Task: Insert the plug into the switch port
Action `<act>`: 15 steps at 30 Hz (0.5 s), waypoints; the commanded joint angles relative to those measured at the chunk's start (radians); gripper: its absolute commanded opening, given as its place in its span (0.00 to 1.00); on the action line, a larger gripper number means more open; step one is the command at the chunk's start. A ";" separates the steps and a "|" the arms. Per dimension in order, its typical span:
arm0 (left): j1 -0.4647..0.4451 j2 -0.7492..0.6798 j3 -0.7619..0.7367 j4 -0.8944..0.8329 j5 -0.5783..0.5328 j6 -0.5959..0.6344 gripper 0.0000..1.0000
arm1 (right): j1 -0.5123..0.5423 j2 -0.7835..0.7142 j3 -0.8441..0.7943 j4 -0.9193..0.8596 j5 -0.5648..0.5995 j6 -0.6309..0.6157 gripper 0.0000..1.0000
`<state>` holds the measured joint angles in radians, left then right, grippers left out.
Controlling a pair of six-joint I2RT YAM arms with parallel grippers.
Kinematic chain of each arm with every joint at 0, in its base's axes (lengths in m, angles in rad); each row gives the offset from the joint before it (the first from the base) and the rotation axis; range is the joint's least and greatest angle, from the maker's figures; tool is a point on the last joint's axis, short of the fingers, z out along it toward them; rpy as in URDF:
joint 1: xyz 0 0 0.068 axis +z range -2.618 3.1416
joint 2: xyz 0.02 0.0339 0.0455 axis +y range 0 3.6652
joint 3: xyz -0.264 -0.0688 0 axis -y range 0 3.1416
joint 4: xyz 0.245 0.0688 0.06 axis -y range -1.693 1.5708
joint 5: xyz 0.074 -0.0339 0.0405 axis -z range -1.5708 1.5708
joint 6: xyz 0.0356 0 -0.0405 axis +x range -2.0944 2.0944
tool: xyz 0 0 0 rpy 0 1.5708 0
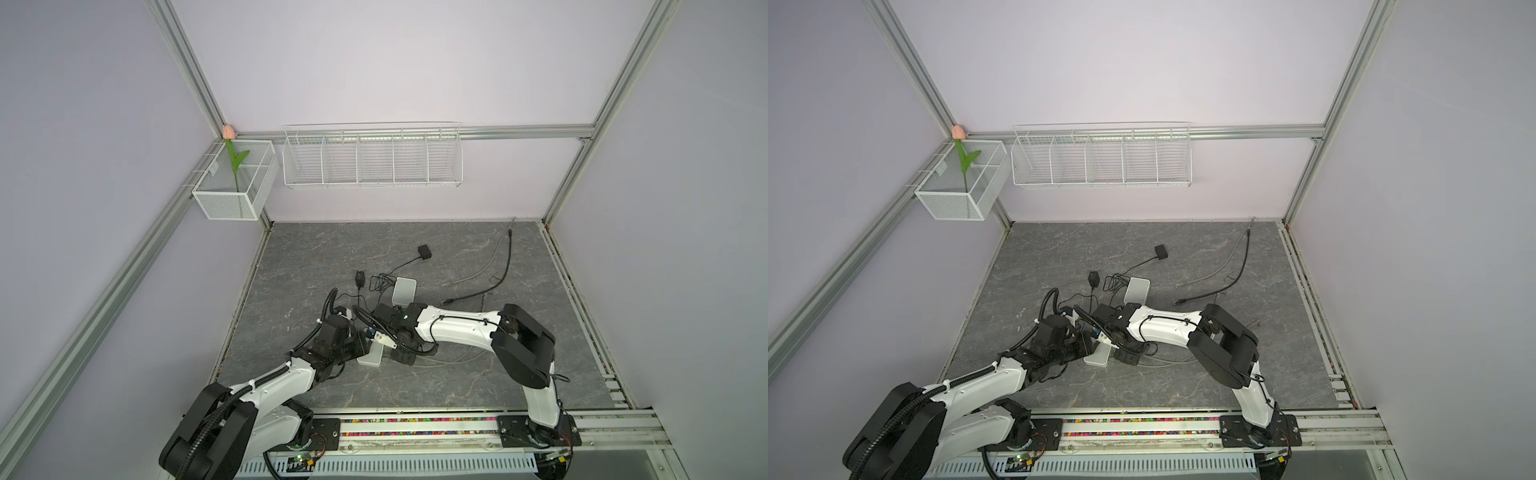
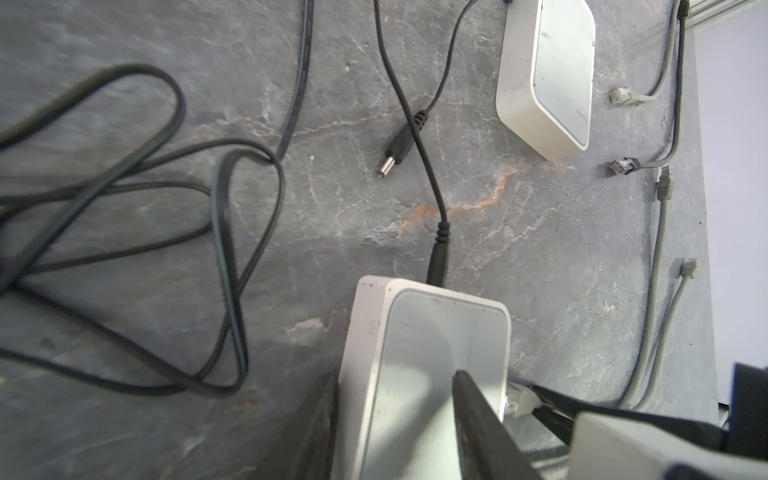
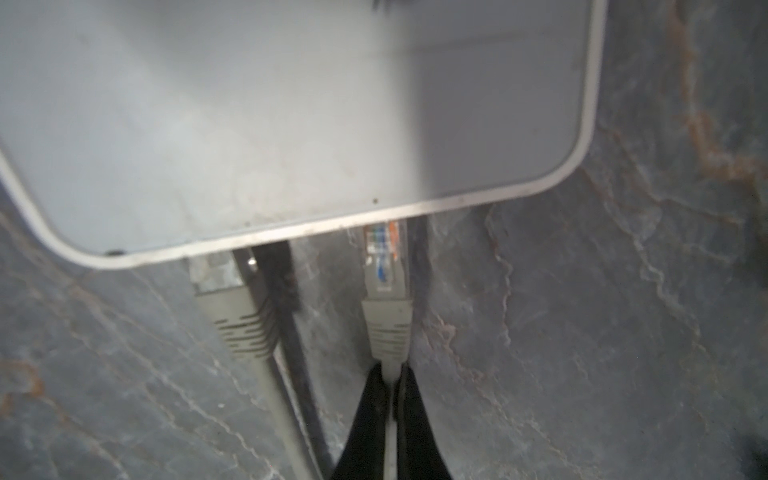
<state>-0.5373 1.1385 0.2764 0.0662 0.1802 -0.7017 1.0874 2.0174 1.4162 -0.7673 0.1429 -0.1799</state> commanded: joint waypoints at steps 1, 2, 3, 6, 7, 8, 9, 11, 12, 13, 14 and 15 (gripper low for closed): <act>-0.001 0.000 -0.027 -0.038 0.006 0.007 0.45 | 0.003 0.022 0.026 0.040 -0.005 0.000 0.07; -0.002 -0.005 -0.028 -0.042 0.004 0.008 0.45 | 0.002 0.021 0.024 0.043 -0.005 0.000 0.07; -0.001 -0.009 -0.029 -0.046 0.001 0.008 0.45 | 0.002 0.021 0.022 0.045 -0.006 0.000 0.07; -0.001 -0.027 -0.032 -0.060 -0.003 0.010 0.45 | -0.006 0.021 0.026 0.046 -0.006 0.003 0.07; -0.002 -0.035 -0.034 -0.065 -0.006 0.009 0.44 | -0.007 0.019 0.026 0.045 -0.006 0.004 0.07; -0.001 -0.041 -0.035 -0.068 -0.008 0.008 0.45 | -0.008 0.018 0.027 0.044 -0.008 0.002 0.07; -0.001 -0.047 -0.036 -0.073 -0.010 0.009 0.44 | -0.008 0.016 0.029 0.043 -0.007 0.003 0.07; -0.001 -0.059 -0.035 -0.084 -0.013 0.010 0.44 | -0.009 0.017 0.034 0.038 0.001 0.001 0.07; -0.001 -0.065 -0.035 -0.089 -0.014 0.011 0.44 | -0.009 0.018 0.036 0.037 0.002 0.002 0.07; -0.001 -0.069 -0.035 -0.094 -0.018 0.012 0.44 | -0.009 0.020 0.038 0.035 0.006 0.002 0.07; 0.000 -0.073 -0.036 -0.098 -0.019 0.013 0.44 | -0.010 0.022 0.042 0.029 0.011 0.002 0.07; -0.001 -0.078 -0.036 -0.101 -0.021 0.013 0.44 | -0.010 0.024 0.045 0.026 0.016 0.000 0.07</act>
<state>-0.5373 1.0744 0.2558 0.0154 0.1715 -0.6979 1.0817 2.0220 1.4315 -0.7582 0.1459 -0.1799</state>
